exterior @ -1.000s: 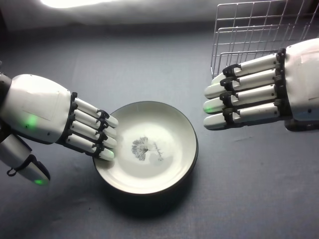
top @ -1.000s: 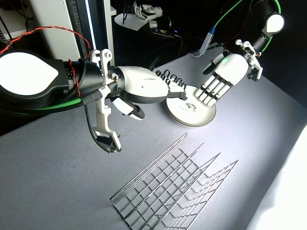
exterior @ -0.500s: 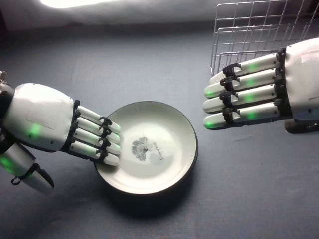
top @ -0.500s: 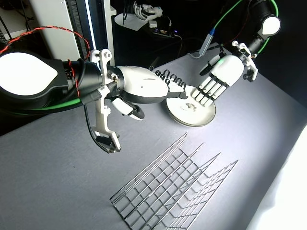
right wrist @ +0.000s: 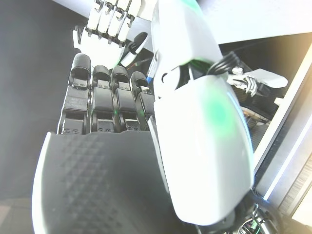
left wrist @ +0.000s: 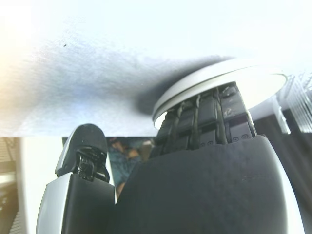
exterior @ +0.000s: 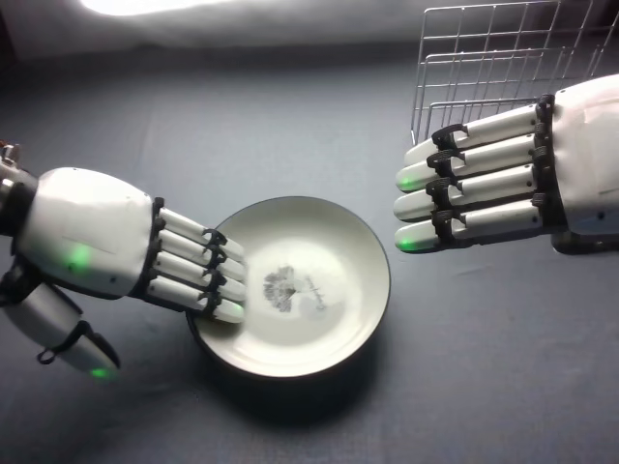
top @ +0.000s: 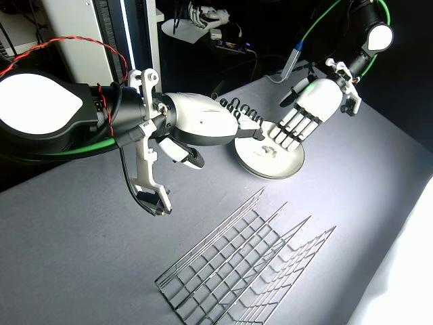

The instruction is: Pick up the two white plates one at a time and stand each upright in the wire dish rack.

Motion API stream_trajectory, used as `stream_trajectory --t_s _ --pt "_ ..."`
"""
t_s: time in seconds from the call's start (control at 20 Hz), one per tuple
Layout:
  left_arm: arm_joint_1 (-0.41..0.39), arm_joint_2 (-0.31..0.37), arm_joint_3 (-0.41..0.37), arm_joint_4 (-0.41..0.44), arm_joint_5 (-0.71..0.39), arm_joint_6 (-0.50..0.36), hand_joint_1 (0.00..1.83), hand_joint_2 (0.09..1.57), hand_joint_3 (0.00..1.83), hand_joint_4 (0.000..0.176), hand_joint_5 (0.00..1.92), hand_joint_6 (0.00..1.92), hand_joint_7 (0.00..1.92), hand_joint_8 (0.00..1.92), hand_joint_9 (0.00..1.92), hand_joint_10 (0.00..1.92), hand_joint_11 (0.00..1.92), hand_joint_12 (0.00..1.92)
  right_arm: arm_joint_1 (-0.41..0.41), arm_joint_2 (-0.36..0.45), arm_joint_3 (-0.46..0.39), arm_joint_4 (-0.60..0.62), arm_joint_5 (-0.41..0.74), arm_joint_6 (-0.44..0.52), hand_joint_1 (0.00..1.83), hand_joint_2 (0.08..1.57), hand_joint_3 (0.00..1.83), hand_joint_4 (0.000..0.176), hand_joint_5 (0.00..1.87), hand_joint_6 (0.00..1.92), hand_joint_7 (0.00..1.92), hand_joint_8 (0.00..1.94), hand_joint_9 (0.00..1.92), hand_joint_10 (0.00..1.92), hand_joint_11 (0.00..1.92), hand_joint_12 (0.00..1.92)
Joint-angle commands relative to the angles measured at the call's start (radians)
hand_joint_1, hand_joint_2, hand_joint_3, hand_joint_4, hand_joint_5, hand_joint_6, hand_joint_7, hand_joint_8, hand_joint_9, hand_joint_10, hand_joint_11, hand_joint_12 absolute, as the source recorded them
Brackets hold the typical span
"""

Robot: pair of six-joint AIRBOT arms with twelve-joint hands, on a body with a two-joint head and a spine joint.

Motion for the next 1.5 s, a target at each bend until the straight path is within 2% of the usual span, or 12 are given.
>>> stream_trajectory --t_s 0.0,0.05,0.3,0.6,0.8,0.9,1.1,1.2,1.25,1.3,1.35,1.45 --pt "0.009 -0.024 -0.003 0.016 0.045 0.001 0.00 1.31 0.00 0.000 0.00 0.00 0.00 0.00 0.00 0.00 0.00 0.00 0.015 0.005 -0.002 0.074 0.054 -0.001 1.35 1.03 0.00 0.000 0.01 0.00 0.00 0.00 0.02 0.01 0.00 0.47" --pt "0.007 -0.037 -0.002 0.011 0.056 0.001 0.00 1.29 0.00 0.000 0.00 0.00 0.00 0.00 0.00 0.00 0.00 0.00 0.016 0.005 -0.002 0.074 0.054 -0.001 1.42 1.06 0.01 0.000 0.00 0.00 0.00 0.00 0.00 0.00 0.00 0.30" --pt "-0.001 -0.109 0.009 -0.042 0.106 0.002 0.00 1.30 0.00 0.000 0.00 0.00 0.00 0.00 0.00 0.00 0.00 0.00 0.016 0.005 -0.005 0.074 0.056 -0.001 1.47 1.06 0.00 0.000 0.00 0.00 0.00 0.00 0.00 0.00 0.00 0.26" --pt "-0.009 -0.132 0.009 -0.043 0.118 0.002 0.00 1.31 0.00 0.000 0.04 0.01 0.02 0.01 0.00 0.00 0.00 0.00 0.007 0.012 -0.007 0.073 0.061 0.001 1.39 1.01 0.00 0.000 0.04 0.01 0.00 0.00 0.02 0.01 0.00 0.56" --pt "-0.008 -0.130 0.009 -0.043 0.117 0.007 0.00 1.31 0.00 0.000 0.04 0.01 0.02 0.01 0.00 0.00 0.00 0.00 -0.029 0.012 -0.017 0.073 0.038 0.005 1.44 1.05 0.00 0.000 0.01 0.00 0.00 0.00 0.00 0.00 0.00 0.45" --pt "-0.011 -0.133 0.010 -0.043 0.116 0.007 0.00 1.30 0.00 0.000 0.03 0.01 0.00 0.00 0.00 0.00 0.00 0.00 -0.045 0.004 -0.023 0.073 0.018 0.005 1.53 1.05 0.00 0.000 0.05 0.01 0.01 0.00 0.03 0.01 0.00 0.61" --pt "-0.016 -0.135 0.010 -0.043 0.115 0.007 0.00 1.30 0.00 0.000 0.02 0.00 0.00 0.00 0.00 0.00 0.00 0.00 -0.067 -0.025 -0.025 0.074 -0.012 0.005 1.50 1.07 0.00 0.000 0.00 0.00 0.00 0.00 0.00 0.00 0.00 0.61" --pt "-0.016 -0.135 0.009 -0.043 0.113 0.007 0.00 1.31 0.00 0.000 0.11 0.01 0.09 0.01 0.05 0.01 0.04 0.03 -0.068 -0.047 -0.024 0.074 -0.033 0.005 1.49 1.02 0.00 0.000 0.09 0.01 0.05 0.00 0.08 0.02 0.00 0.66" --pt "-0.016 -0.135 0.009 -0.043 0.113 0.007 0.00 1.31 0.00 0.000 0.04 0.00 0.02 0.00 0.01 0.00 0.01 0.01 -0.068 -0.056 -0.024 0.074 -0.041 0.005 1.48 1.07 0.01 0.000 0.02 0.00 0.01 0.00 0.02 0.00 0.00 0.48" --pt "-0.016 -0.135 0.009 -0.043 0.113 0.007 0.00 1.30 0.00 0.000 0.04 0.01 0.02 0.00 0.00 0.00 0.00 0.00 -0.068 -0.065 -0.024 0.074 -0.048 0.005 1.48 1.08 0.01 0.000 0.00 0.00 0.00 0.00 0.00 0.00 0.00 0.48" --pt "-0.016 -0.135 0.009 -0.044 0.113 0.007 0.00 1.29 0.00 0.000 0.10 0.00 0.07 0.01 0.05 0.01 0.00 0.18 -0.069 -0.082 -0.024 0.074 -0.067 0.005 1.52 1.09 0.01 0.000 0.00 0.00 0.00 0.00 0.00 0.00 0.00 0.55" --pt "-0.016 -0.135 0.009 -0.044 0.112 0.007 0.00 1.30 0.00 0.000 0.06 0.00 0.04 0.00 0.01 0.00 0.00 0.09 -0.073 -0.110 -0.020 0.080 -0.098 0.005 1.51 1.09 0.01 0.000 0.00 0.00 0.00 0.00 0.00 0.00 0.00 0.60"
